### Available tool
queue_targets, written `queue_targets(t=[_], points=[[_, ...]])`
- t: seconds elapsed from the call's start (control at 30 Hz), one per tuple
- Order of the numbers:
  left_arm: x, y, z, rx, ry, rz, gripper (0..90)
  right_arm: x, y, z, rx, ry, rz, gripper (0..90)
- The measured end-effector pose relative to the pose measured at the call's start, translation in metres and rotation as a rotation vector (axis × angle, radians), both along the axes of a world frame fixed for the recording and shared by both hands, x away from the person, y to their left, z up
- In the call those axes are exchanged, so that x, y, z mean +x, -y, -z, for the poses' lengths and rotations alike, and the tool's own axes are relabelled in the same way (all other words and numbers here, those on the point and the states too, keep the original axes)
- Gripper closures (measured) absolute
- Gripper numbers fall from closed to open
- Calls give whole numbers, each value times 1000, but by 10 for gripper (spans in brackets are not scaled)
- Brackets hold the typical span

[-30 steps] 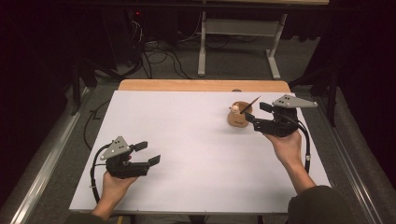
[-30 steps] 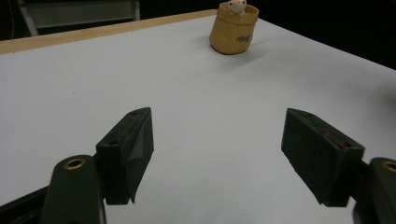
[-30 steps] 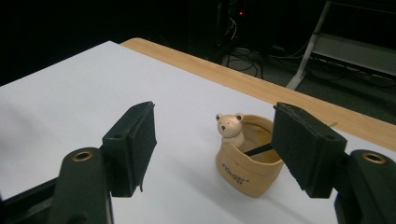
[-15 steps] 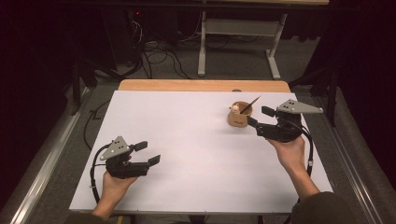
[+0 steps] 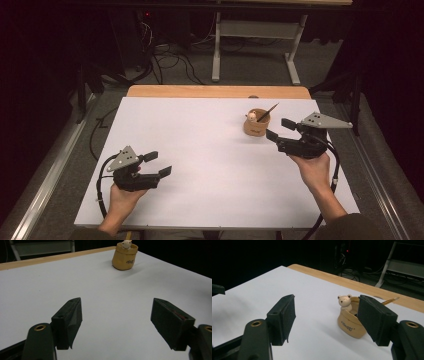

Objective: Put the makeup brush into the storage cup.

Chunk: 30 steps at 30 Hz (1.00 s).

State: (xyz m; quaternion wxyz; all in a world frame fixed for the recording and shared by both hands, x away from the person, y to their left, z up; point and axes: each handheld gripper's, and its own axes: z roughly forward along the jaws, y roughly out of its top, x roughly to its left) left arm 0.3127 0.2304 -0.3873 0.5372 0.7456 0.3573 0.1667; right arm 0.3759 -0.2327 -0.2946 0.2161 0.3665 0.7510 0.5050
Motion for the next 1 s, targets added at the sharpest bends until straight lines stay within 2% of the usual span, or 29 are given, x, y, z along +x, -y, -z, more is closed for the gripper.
queue_targets(t=[1.0], points=[[0,0,0,-3,0,-1,260,-35,8,15,37,-5,-35,325]])
